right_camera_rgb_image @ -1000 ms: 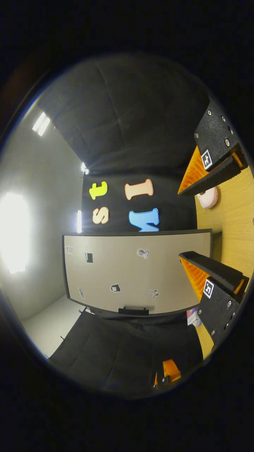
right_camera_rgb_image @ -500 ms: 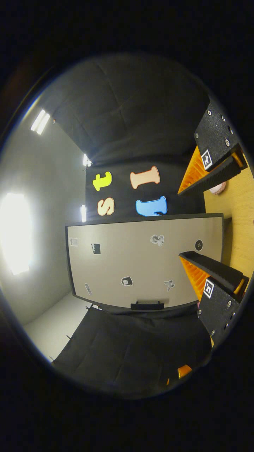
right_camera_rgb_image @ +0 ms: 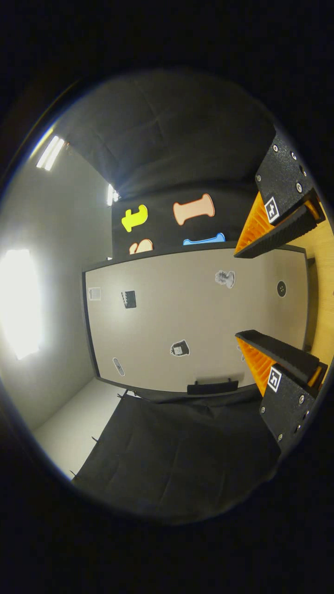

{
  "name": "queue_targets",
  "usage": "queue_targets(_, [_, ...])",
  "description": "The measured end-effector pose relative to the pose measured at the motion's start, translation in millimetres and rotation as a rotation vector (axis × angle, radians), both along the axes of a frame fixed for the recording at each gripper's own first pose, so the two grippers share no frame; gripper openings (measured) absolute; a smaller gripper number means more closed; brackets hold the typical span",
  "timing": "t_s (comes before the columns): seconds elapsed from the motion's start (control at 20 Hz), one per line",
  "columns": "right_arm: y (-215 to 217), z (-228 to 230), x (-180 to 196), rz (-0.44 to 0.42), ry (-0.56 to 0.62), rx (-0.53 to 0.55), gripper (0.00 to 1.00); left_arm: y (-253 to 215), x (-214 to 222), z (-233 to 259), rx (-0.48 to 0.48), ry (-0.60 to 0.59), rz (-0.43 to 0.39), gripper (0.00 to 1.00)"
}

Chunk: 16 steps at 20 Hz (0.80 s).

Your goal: Open the cabinet door with the right hand, grasp the bottle in the cabinet with the left hand and place it on the coaster, then close the cabinet door with the right hand.

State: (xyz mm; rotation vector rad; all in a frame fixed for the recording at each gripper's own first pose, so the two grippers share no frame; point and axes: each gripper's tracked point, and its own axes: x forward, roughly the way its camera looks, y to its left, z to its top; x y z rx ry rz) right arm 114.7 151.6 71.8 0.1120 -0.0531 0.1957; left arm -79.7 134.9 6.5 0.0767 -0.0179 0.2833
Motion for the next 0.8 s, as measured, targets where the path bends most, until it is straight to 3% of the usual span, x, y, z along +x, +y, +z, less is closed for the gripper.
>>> queue_targets(0.4, [88, 17, 30, 0.105, 0.003, -0.017, 0.96, 52, -16, -9, 0.010, 0.010, 0.079, 0.90])
queue_targets(0.45, [99, 17, 32, 0.115, 0.004, -0.022, 0.92, 59, -19, -10, 0.010, 0.011, 0.088, 0.90])
queue_targets(0.5, [110, 17, 35, 0.123, 0.010, -0.029, 0.96, 64, -21, -11, 0.010, 0.012, 0.099, 0.90])
queue_targets(0.8, [167, 15, 52, 0.156, 0.037, -0.066, 0.96, 103, -36, -20, 0.014, 0.025, 0.151, 0.90])
